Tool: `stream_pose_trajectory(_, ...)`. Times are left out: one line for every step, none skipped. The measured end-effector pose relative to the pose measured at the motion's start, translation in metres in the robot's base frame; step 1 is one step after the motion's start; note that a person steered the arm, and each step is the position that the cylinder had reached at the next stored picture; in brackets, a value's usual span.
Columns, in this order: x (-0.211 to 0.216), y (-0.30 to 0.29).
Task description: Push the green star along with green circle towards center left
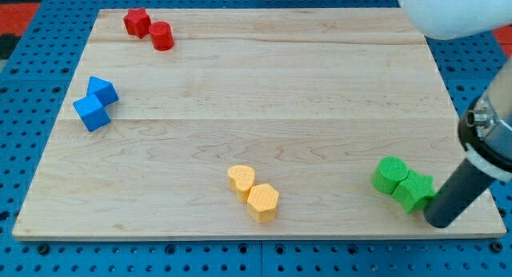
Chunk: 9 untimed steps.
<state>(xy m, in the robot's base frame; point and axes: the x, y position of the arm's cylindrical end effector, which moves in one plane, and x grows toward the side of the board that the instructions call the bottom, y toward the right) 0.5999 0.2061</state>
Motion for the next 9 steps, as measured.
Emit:
stream_pose_trajectory(-0.003,0.001)
stream_pose_trajectory(-0.013,0.013)
stream_pose_trajectory(-0.04,0.003)
stream_pose_trajectory(-0.051,-0.041)
stream_pose_trajectory(-0.058,-0.082)
stream_pose_trajectory(-0.063,-0.057)
stream_pose_trajectory(-0.063,-0.047)
stream_pose_trajectory(-0.062,-0.033)
stream_pose_trajectory(-0.064,-0.007)
